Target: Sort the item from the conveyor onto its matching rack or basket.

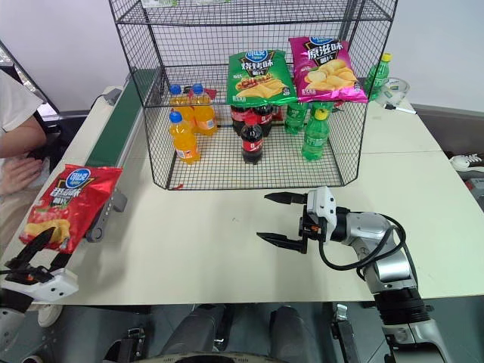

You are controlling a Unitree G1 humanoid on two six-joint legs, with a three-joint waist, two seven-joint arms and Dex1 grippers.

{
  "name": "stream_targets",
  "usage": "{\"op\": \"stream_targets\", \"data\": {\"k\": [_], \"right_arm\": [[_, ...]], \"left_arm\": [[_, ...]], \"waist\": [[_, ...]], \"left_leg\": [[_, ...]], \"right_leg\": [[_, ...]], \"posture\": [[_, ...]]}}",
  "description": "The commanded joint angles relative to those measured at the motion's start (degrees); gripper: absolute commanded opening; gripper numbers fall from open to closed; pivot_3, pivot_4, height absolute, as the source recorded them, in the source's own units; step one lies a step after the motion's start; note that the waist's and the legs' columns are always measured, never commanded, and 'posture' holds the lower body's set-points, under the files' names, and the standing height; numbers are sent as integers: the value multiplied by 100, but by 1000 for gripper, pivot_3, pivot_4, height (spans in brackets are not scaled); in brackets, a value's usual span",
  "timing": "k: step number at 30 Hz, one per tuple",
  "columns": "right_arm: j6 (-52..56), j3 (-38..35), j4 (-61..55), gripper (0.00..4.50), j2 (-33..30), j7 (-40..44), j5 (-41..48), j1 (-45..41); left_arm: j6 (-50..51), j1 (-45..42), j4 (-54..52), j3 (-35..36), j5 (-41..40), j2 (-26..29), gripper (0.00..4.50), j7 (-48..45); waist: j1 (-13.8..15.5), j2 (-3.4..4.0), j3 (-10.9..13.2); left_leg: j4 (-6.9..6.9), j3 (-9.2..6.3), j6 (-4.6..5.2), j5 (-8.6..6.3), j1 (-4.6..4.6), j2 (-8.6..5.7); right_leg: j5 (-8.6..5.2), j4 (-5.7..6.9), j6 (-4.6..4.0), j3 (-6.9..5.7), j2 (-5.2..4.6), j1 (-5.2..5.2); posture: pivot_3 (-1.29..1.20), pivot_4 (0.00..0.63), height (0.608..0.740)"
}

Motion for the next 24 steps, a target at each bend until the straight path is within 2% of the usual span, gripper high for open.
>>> {"op": "stream_targets", "data": {"k": [1, 3, 5, 7, 10, 11, 20, 24], "right_arm": [[-97, -86, -77, 4500, 3, -20, 35, -32], [-96, -87, -77, 4500, 2, -31, 38, -30], [-99, -90, -78, 4500, 2, -43, 36, -27], [-101, -93, -70, 4500, -1, -45, 36, -14], [-108, -88, -76, 4500, -4, -48, 27, 23], [-110, -84, -84, 4500, -5, -50, 25, 36], [-110, -80, -93, 4500, 3, -73, 37, 62], [-78, -158, -90, 4500, -31, -75, 96, 100]], "left_arm": [[22, -19, -98, 70, -138, 129, 3230, 103], [-53, -55, -85, 34, -217, 143, 3230, 14], [-167, -65, -68, 5, -316, 165, 2706, -77], [-159, -34, -98, 38, -329, 158, 1907, -32], [-122, 11, -120, 69, -330, 159, 290, 16], [-93, 35, -149, 89, -305, 155, 41, 63], [-94, 404, -444, 240, -476, 128, 41, -28], [27, 660, -1193, 671, -725, 88, 41, -213]], "waist": [[0, 0, 0], [2, 0, 0], [2, 0, 0], [1, 0, 0], [1, 0, 0], [2, 0, 0], [0, 0, 0], [3, -2, -1]], "left_leg": [[0, 0, 0, 0, 0, 0], [0, 0, 0, 0, 0, 0], [0, 0, 0, 0, 0, 0], [1, 0, 0, 0, 1, 0], [1, 0, 1, 1, 2, 0], [1, 0, 1, 1, 2, 0], [0, 1, 1, 1, 5, 0], [0, 0, 1, 1, 5, 0]], "right_leg": [[0, 0, 0, 0, 0, 0], [0, 0, 0, 0, 0, 0], [0, 0, 0, 0, 0, 1], [0, 0, 0, 0, -1, 2], [0, 1, 0, 0, 0, 2], [0, 1, 0, 0, 0, 2], [0, 1, 0, 1, -1, 5], [0, 0, 0, 1, -1, 5]], "posture": [[0, 150, 740], [0, 150, 740], [0, 150, 740], [0, 150, 740], [0, 150, 740], [0, 150, 740], [0, 150, 740], [0, 150, 740]]}}
